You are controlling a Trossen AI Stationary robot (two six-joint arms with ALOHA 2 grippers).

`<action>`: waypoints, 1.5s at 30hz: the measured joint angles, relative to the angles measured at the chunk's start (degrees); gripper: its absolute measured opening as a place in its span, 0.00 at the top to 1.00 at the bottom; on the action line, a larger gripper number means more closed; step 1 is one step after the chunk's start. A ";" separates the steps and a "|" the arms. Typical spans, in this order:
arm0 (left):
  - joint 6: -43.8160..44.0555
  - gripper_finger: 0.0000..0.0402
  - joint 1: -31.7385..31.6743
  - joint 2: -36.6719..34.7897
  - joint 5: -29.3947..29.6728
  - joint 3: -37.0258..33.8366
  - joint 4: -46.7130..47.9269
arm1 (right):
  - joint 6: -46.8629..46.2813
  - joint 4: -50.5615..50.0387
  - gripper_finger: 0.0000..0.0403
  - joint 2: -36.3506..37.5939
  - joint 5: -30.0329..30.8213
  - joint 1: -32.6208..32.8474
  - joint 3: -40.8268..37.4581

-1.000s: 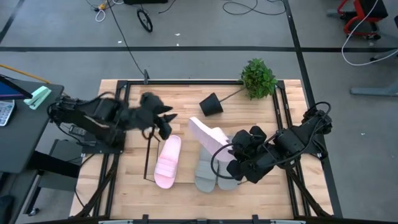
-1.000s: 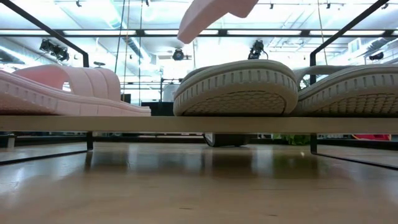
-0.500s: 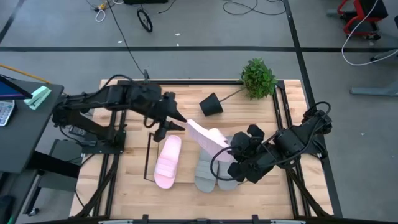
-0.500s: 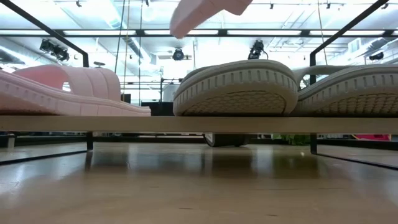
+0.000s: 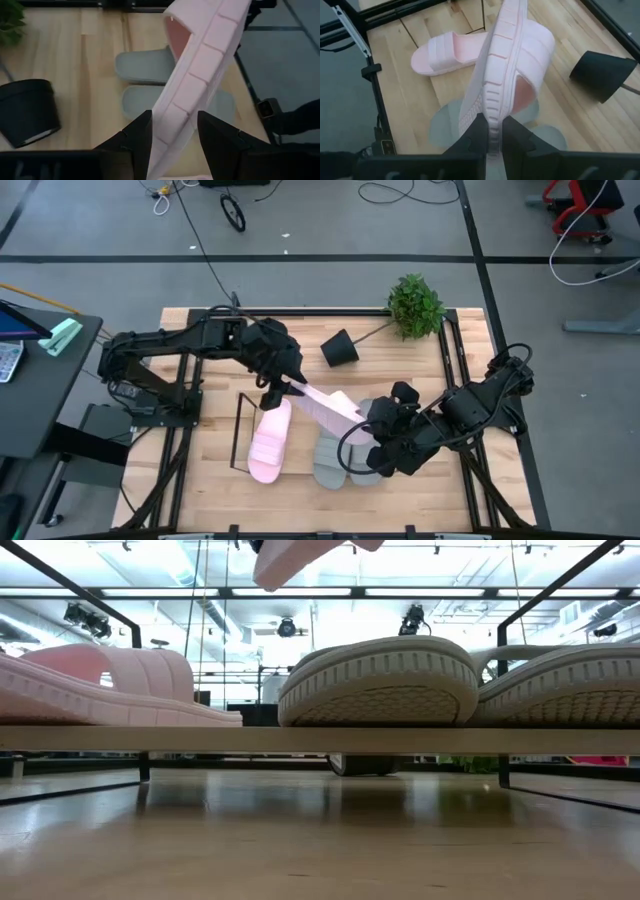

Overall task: Pick and place slides into the shelf
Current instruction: Align the pink slipper with the other pink slipper on the shelf

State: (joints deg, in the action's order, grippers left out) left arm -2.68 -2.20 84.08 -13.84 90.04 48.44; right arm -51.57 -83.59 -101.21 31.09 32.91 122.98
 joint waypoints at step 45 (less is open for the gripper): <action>7.59 0.17 -5.73 0.34 -24.94 -0.02 6.89 | 13.31 5.32 0.92 0.00 -4.67 -0.13 -0.02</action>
State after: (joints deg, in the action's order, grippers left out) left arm 4.91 -7.92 84.42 -38.77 90.02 55.33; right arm -38.26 -78.27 -101.21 26.42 32.77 122.96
